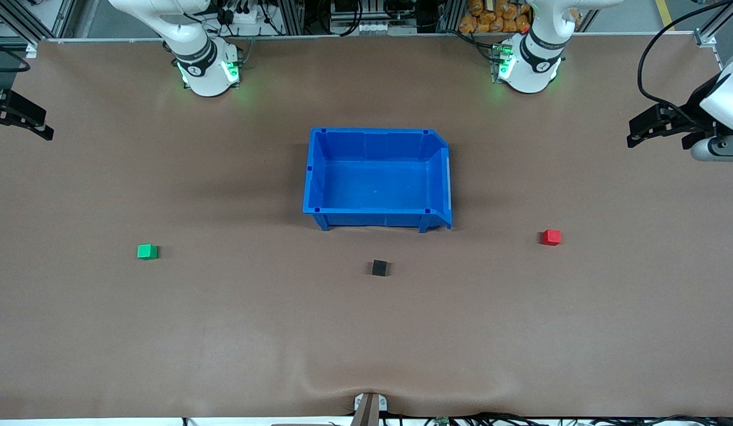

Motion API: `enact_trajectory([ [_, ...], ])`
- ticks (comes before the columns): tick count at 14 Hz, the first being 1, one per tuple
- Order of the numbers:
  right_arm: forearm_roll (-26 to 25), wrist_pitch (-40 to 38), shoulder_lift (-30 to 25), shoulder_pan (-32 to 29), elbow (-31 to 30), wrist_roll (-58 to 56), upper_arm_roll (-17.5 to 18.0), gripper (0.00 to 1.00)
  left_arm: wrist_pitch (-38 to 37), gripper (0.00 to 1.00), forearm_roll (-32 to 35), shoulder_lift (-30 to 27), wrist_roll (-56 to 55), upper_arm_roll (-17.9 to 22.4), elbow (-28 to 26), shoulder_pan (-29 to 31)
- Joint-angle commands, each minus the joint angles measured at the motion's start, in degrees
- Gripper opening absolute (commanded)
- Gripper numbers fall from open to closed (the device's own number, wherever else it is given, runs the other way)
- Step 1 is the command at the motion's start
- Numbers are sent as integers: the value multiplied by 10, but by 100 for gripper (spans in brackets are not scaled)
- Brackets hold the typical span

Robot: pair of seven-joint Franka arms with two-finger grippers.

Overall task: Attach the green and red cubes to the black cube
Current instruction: 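Move the left gripper over the red cube and lower it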

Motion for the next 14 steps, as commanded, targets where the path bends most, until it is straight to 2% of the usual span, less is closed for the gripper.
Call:
enact_trajectory([
  [1,-4,-4,0,-1,5,-2,2,100,-6,100,-3,12,0,-5,2,-6],
  [3,-4,-2,1,-3,5,-2,2,100,-4,100,-3,19,0,-13,-7,-5],
  [6,-4,1,2,-4,5,-2,1,100,22,100,-3,18,0,-21,-51,-4],
  [14,11,14,14,-5,5,-3,1,100,248,100,-2,27,4,-20,-224,12],
])
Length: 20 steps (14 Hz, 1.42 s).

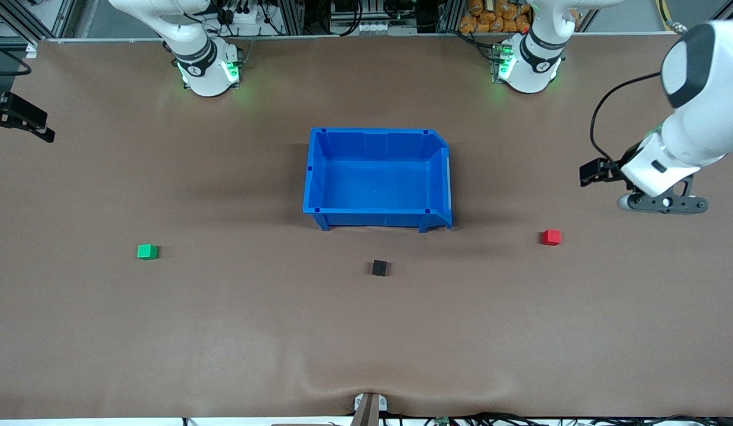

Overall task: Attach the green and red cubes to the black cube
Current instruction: 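Move the left gripper over the red cube and lower it, then grasp the red cube with the left gripper while the right gripper approaches the green cube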

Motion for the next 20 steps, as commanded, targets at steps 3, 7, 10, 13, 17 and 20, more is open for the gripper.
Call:
enact_trajectory([
  [3,9,22,17,-7,6,-3,1,100,86,100,1,22,8,-4,-58,5],
  [7,9,30,29,-7,8,-3,0,100,116,100,2,61,12,-4,-59,5],
  [10,9,33,31,-8,7,-3,0,100,162,100,2,74,12,-4,-83,5],
  [13,9,44,56,-22,5,-3,-2,100,231,100,2,93,12,-4,-117,6],
  [17,8,59,75,-26,5,-3,-2,100,279,100,2,130,24,-4,-122,6],
  [20,8,60,87,-26,5,-2,-2,100,308,100,2,162,67,-3,-118,10],
])
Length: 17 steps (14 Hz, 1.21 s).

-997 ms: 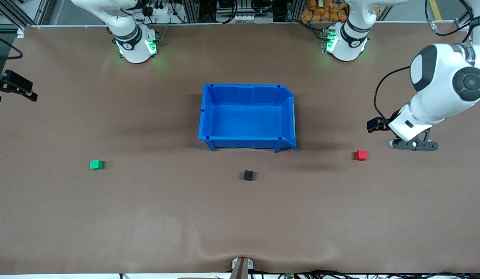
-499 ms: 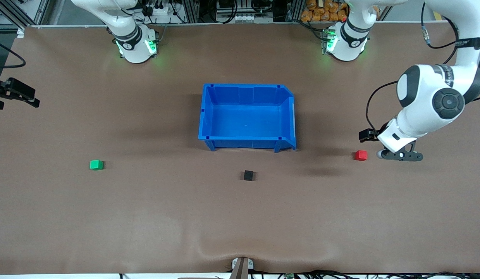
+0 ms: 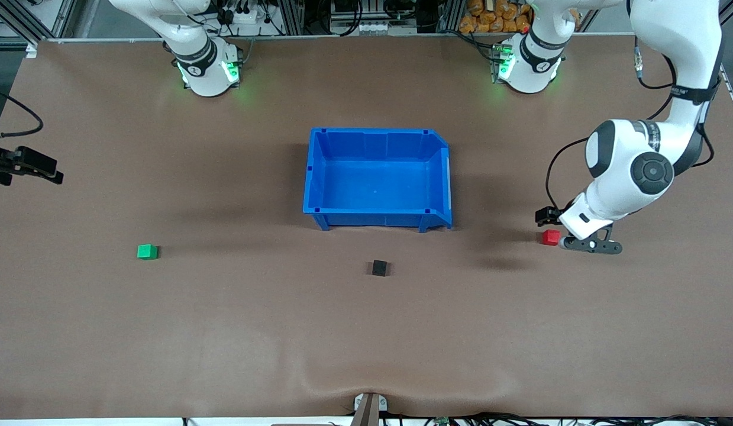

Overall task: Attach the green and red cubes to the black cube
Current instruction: 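Grasp the red cube with the left gripper while the right gripper approaches the green cube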

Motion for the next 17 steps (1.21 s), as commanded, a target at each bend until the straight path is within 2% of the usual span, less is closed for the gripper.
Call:
enact_trajectory([
  [1,8,4,11,-8,5,-2,5,100,25,100,3,25,36,-2,3,8],
  [5,8,10,29,-9,6,-2,6,100,43,100,43,52,42,-1,9,35],
  [8,8,21,38,-8,6,-2,6,100,78,100,42,70,33,-1,8,41],
  [17,8,38,67,-12,7,-2,6,100,108,100,40,98,-28,-4,9,36],
])
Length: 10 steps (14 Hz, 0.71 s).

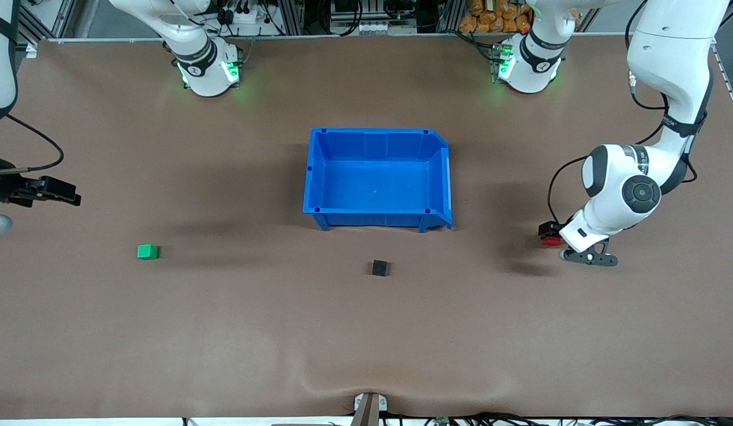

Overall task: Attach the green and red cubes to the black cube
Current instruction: 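Grasp the red cube with the left gripper while the right gripper approaches the green cube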

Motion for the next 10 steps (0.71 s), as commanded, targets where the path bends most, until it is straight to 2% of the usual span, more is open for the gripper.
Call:
enact_trajectory([
  [1,8,8,14,-12,7,-2,6,100,9,100,6,10,-22,-2,6,-2],
  [10,8,42,55,-13,6,-2,6,100,21,100,6,26,-22,-2,7,-3],
])
